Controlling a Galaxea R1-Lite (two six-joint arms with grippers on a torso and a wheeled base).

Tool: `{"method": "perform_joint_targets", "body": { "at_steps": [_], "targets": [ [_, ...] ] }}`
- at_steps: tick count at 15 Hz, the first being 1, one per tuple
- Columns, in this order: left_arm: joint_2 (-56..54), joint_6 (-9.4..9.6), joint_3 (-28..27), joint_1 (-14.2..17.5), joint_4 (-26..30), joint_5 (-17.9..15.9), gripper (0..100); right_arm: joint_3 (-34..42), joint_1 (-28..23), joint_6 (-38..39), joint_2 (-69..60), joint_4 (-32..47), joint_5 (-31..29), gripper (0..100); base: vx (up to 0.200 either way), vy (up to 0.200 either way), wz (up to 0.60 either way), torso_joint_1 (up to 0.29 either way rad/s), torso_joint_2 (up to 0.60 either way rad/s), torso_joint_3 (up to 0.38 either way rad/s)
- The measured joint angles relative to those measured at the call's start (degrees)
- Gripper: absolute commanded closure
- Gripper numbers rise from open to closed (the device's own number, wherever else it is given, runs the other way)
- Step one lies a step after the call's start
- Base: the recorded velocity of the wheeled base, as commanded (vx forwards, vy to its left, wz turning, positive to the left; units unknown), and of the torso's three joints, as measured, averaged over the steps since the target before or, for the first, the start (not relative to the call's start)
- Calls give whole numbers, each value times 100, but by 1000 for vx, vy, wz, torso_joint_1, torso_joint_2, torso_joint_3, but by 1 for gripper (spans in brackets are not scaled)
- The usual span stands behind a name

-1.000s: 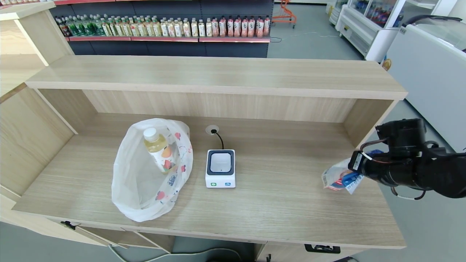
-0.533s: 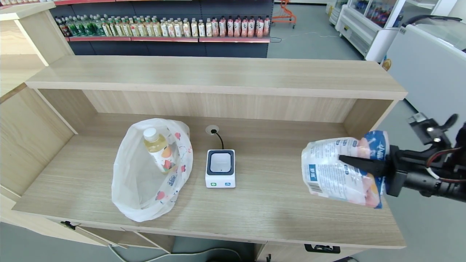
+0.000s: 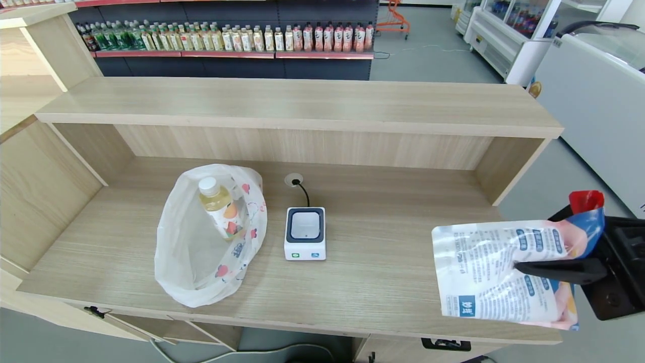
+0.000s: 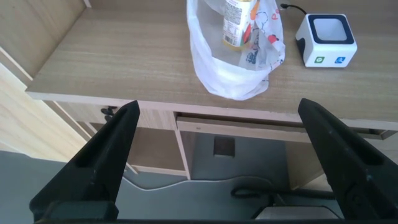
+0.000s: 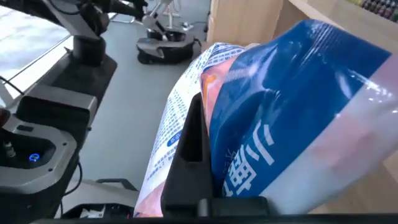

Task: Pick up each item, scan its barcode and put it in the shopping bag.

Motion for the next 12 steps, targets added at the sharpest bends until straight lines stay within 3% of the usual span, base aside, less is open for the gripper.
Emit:
{"method": "perform_joint_targets", "body": {
  "at_steps": [3,8,12],
  "targets": [
    [0,-2,5,0,0,0,0,16,366,-127,-107,104,16,100,0,0,0,0,0,0],
    [0,0,5,0,0,0,0,40,708,-1057,24,151,9,100,0,0,0,0,0,0],
    [0,0,0,0,0,-2,0,-20,978,-1219,118,189,11,100,0,0,0,0,0,0]
  ]
}}
